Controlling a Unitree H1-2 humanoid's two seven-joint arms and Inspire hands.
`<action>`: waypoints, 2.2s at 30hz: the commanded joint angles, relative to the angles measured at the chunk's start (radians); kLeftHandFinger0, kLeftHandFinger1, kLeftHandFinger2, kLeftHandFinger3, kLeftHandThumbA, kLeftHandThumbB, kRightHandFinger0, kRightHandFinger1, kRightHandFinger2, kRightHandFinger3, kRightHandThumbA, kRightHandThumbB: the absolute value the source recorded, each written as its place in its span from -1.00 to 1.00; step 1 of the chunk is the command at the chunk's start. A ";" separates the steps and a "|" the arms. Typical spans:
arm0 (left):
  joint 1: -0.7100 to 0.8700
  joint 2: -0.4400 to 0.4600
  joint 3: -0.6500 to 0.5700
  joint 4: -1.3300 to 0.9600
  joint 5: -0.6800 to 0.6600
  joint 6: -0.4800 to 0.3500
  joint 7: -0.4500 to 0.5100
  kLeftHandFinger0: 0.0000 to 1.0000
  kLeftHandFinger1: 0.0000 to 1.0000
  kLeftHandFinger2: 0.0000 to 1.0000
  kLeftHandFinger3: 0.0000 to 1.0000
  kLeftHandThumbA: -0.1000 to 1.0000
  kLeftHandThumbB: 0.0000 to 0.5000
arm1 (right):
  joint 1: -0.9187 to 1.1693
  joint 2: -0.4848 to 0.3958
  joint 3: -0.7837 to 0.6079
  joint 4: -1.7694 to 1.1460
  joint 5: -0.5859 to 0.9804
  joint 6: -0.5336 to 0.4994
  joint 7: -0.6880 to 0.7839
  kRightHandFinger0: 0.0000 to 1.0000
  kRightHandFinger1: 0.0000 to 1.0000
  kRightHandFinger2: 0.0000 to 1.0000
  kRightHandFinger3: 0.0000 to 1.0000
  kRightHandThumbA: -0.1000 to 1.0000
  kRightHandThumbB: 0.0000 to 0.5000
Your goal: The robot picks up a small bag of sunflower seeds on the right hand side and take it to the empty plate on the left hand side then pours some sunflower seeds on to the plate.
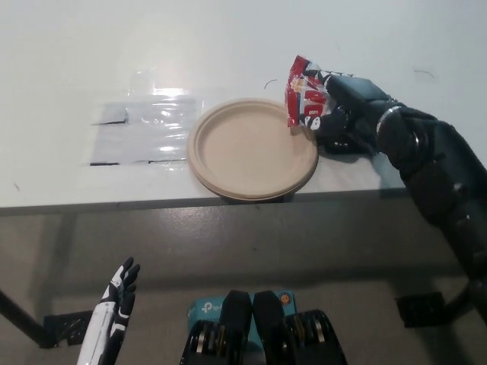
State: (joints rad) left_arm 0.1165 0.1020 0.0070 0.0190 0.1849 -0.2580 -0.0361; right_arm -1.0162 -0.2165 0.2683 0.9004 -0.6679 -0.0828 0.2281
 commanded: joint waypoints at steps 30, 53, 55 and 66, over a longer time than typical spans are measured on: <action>-0.106 -0.001 0.005 0.015 -0.059 -0.025 0.003 1.00 1.00 1.00 1.00 1.00 -0.47 | 0.864 0.170 -0.260 -1.479 0.444 -0.288 -0.108 1.00 1.00 1.00 1.00 1.00 0.16; -0.124 0.005 0.005 0.016 -0.061 -0.014 0.005 1.00 1.00 1.00 1.00 1.00 -0.47 | 0.899 0.160 -0.177 -0.787 0.223 -0.387 -0.332 1.00 1.00 1.00 1.00 1.00 -0.28; -0.120 0.003 0.003 0.018 -0.056 -0.019 0.007 1.00 1.00 1.00 1.00 1.00 -0.41 | 0.906 0.155 -0.172 -0.778 0.223 -0.387 -0.339 1.00 1.00 1.00 1.00 1.00 -0.24; -0.059 0.011 -0.008 0.005 -0.043 -0.029 0.005 1.00 1.00 1.00 1.00 1.00 -0.61 | 0.965 0.151 -0.135 -0.756 0.237 -0.383 -0.338 1.00 1.00 1.00 1.00 1.00 -0.24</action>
State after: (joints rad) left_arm 0.0563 0.1029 0.0009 0.0495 0.1441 -0.2564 -0.0364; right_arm -0.0439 -0.0701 0.1228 0.1478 -0.4332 -0.3973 -0.0771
